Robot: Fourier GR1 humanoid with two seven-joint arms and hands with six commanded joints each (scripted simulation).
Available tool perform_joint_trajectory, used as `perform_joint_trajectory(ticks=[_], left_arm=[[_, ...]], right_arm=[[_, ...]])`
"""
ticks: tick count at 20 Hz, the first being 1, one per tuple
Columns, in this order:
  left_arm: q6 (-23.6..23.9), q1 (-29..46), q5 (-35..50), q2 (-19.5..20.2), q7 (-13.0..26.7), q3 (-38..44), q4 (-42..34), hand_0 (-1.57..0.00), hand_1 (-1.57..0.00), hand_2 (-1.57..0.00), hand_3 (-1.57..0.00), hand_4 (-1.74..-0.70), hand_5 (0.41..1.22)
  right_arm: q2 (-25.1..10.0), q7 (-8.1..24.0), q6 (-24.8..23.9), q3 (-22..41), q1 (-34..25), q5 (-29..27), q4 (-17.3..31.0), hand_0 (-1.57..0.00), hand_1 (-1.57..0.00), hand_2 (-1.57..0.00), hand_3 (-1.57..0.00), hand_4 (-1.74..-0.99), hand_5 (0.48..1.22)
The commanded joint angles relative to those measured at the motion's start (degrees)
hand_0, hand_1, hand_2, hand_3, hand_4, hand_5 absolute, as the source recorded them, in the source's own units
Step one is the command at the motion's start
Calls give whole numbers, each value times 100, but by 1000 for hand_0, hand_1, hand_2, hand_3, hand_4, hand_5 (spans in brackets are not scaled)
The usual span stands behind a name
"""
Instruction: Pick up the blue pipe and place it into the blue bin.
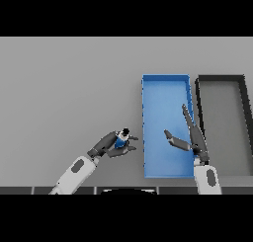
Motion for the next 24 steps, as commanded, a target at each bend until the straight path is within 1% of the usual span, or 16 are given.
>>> perform_joint_trajectory(ticks=[1,3,5,6,8,14,16,18,19,20,22,23,24], left_arm=[[65,-12,-33,-32,40,-8,13,-1416,-1446,-1464,-1443,-1525,1174],[64,8,-79,5,-54,3,-117,-1472,-1491,-1503,-1489,-1502,1191],[121,2,-105,-96,-122,10,-371,-1508,-1520,-1527,-1518,-1488,1202],[91,-26,-77,-186,-250,30,-392,-1520,-1530,-1536,-1529,-1485,1206],[88,-122,-44,-279,-231,95,-574,-1539,-1545,-1549,-1544,-1480,1211],[-14,-337,-191,-403,267,115,-1000,-1562,-1564,-1565,-1564,-1473,1218],[-102,-435,-145,-461,521,160,-1052,-1566,-1567,-1567,-1566,-1473,1219],[-225,-416,-169,-450,529,166,-1050,-1568,-1568,-1569,-1568,-1473,1220],[-280,-426,-168,-417,493,221,-1025,-1568,-1569,-1569,-1569,-1473,1220],[-297,-437,-175,-443,559,239,-1038,-1569,-1569,-1569,-1569,-1473,1220],[-310,-350,-259,-510,601,190,-1091,-1570,-1570,-1570,-1570,-1474,1220],[-311,-364,-280,-558,596,217,-1055,-1570,-1570,-1570,-1570,-1474,1220],[-351,-349,-282,-570,602,231,-1048,-1570,-1570,-1570,-1570,-1474,1220]], right_arm=[[-25,2,12,-11,35,-19,-69,1,1,1,1,-1174,558],[-28,119,-12,-18,4,8,-26,1,1,1,1,-1166,556],[-42,134,-9,-43,-75,8,68,1,1,1,1,-1158,552],[-46,90,-4,-24,-32,26,32,1,1,1,1,-1154,550],[-44,80,-62,-21,-89,95,51,1,1,1,1,-1144,551],[-108,17,-13,-48,-31,84,65,1,1,1,1,-1126,567],[-128,-37,-10,-54,-36,92,60,1,1,1,1,-1123,571],[-148,76,5,-69,-108,45,-17,1,1,1,1,-1124,578],[-176,120,28,-70,-158,48,15,1,1,1,1,-1124,578],[-206,134,63,-69,-215,51,69,1,1,1,1,-1122,578],[-270,85,144,-68,-336,54,218,1,1,1,1,-1123,578],[-296,60,178,-80,-405,57,356,1,1,1,1,-1133,578],[-307,9,215,-66,-413,46,349,1,1,1,1,-1157,578]])
